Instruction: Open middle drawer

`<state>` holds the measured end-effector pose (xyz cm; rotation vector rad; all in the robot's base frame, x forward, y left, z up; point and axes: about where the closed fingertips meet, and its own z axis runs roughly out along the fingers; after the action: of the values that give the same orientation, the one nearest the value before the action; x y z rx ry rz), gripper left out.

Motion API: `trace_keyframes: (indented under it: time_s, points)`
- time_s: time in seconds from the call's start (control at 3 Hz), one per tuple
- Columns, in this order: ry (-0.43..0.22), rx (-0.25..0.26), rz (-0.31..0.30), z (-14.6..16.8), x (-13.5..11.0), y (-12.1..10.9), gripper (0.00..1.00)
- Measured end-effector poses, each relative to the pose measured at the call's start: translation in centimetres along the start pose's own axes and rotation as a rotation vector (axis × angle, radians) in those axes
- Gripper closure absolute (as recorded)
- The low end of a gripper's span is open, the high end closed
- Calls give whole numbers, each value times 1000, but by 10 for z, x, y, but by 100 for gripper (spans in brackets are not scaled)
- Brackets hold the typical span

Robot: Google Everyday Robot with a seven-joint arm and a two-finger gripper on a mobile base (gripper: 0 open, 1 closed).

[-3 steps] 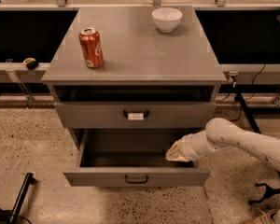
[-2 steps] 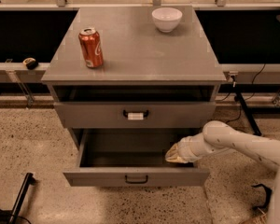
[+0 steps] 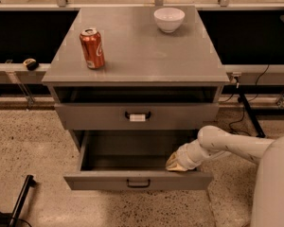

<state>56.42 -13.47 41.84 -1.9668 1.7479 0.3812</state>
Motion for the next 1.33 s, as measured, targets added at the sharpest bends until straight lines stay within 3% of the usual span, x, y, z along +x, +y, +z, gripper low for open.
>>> trace_keyframes:
  time_s: [0.33,1.0,1.33]
  points:
    - [-1,-62,18,-1,-1,16,100]
    - [-68,-194,77,-20,-25,64,100]
    - [-96,-208,100,-36,-33,73,100]
